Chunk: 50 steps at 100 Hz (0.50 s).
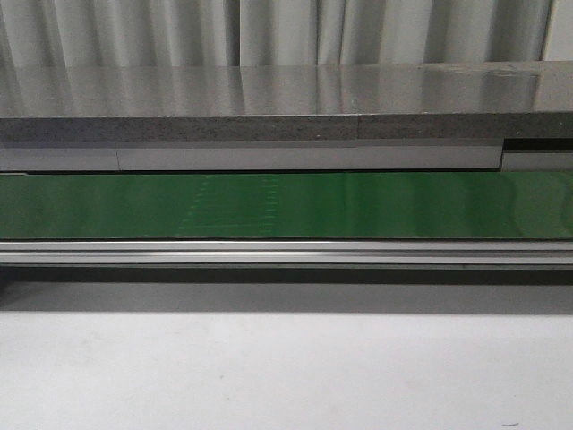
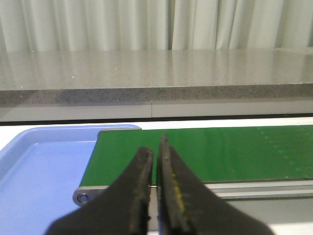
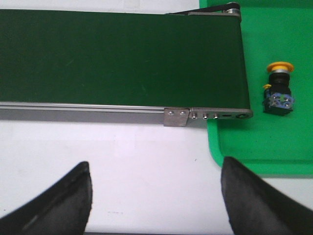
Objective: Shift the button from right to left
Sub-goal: 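Lower the right gripper and grasp the yellow-capped button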
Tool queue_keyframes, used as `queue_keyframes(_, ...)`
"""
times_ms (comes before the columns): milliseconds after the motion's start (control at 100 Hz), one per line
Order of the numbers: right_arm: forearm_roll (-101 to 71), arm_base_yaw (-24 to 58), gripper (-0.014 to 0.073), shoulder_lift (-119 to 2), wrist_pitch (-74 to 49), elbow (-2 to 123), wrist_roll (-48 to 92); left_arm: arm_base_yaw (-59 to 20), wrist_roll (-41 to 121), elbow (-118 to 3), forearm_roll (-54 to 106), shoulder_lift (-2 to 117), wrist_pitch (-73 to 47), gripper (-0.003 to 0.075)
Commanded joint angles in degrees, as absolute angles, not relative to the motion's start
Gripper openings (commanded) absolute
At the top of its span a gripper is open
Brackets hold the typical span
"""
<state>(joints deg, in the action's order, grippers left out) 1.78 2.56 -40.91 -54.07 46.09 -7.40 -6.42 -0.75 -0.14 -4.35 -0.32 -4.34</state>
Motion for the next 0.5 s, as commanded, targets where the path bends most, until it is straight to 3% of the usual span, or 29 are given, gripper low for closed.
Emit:
queue_keyframes(0,2.3,2.66,0.0542,-41.15,-49.21,48.26,-9.83,-6.56,-0.86,2.16,-3.9,-2.34,0.66,0.0005)
queue_keyframes(230,8.84,1.13,0.0542,-45.21,-47.33,54.52,-13.0,-6.56,-0.86,2.16,-3.9,-2.34,0.66,0.0005)
queue_keyframes(490,12.67,-8.06,0.0542,-56.97,-45.97,62.44,-13.0,-6.56,-0.86,2.16,-3.9,-2.34,0.66,0.0005)
